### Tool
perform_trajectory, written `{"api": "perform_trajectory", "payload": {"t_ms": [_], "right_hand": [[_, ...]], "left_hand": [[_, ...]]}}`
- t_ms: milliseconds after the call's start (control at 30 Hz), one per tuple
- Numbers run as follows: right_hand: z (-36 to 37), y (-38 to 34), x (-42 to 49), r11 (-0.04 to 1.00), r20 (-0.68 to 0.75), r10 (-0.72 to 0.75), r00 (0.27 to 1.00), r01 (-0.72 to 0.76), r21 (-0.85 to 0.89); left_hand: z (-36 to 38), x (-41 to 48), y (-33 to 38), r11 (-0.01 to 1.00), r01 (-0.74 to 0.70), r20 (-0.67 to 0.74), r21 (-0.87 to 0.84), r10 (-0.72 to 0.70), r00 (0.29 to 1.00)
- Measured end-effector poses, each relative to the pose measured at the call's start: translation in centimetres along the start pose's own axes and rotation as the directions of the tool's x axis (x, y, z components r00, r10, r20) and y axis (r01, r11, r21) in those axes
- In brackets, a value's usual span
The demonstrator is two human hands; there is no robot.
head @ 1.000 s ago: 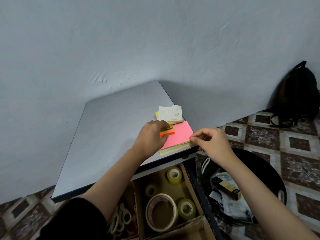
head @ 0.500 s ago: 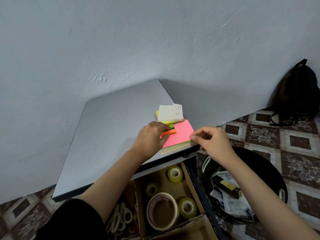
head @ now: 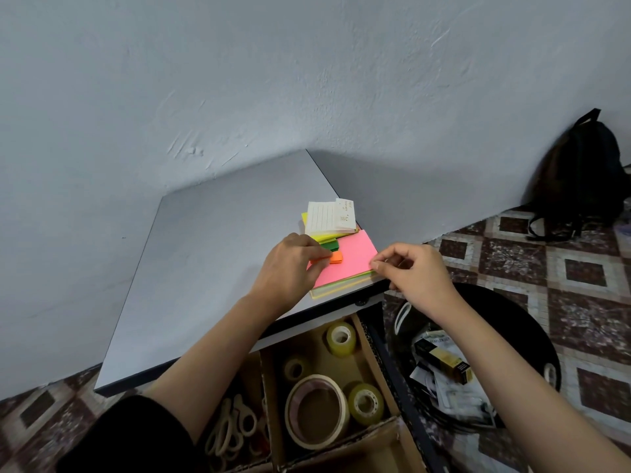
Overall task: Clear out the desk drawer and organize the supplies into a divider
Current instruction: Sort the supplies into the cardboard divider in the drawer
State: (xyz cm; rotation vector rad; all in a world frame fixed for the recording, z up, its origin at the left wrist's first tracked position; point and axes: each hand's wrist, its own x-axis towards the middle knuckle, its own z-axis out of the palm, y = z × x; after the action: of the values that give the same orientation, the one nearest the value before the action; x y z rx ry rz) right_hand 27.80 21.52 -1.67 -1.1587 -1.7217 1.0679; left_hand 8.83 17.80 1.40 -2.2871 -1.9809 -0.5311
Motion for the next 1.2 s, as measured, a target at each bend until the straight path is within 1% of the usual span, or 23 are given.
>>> {"api": "perform_trajectory", "payload": {"t_ms": [367,533,700,833,933,1000,1067,1200], "right_hand": [[0.0,0.0,-0.1,1.000,0.001,0.009,1.000,-0.009,-0.007],[0.0,-0.1,-0.1,1.000,0.004,0.006,1.000,-0.006,-0.009],[0.0,-0.1,-0.1,1.000,0.004,0.002,1.000,-0.002,-0.008],[0.1,-0.3,-0.1,0.996,-0.052,-0.030,0.998,0.026,-0.084],[0.4,-1.2,0.1,0.983,-0.057,-0.105,0.993,0.095,-0.155],[0.7,-2.1,0.6,0.959,-0.004,-0.163,0.987,0.157,-0.234],[1.2,-3.1,1.4,0.918,0.098,-0.212,0.972,0.233,-0.320],[2.4,-4.9,3.5,0.783,0.331,-0.243,0.912,0.385,-0.488]], "left_hand": [[-0.9,0.8,-0.1,0.999,-0.035,0.091,-0.003,0.035,0.995],[-1.3,0.9,0.1,0.996,-0.089,0.128,0.029,0.084,0.988],[-1.1,0.5,0.0,0.996,-0.088,0.061,0.018,0.087,0.994],[-1.2,-0.2,-0.3,0.996,-0.032,-0.038,-0.089,0.028,0.999],[-1.7,-0.9,-1.0,0.980,0.025,-0.119,-0.199,-0.049,0.992],[-2.1,-1.5,-1.6,0.963,0.079,-0.150,-0.259,-0.121,0.981],[-2.3,-2.4,-2.4,0.947,0.127,-0.161,-0.295,-0.180,0.970],[-2.4,-4.1,-4.0,0.916,0.205,-0.152,-0.344,-0.270,0.951]]}}
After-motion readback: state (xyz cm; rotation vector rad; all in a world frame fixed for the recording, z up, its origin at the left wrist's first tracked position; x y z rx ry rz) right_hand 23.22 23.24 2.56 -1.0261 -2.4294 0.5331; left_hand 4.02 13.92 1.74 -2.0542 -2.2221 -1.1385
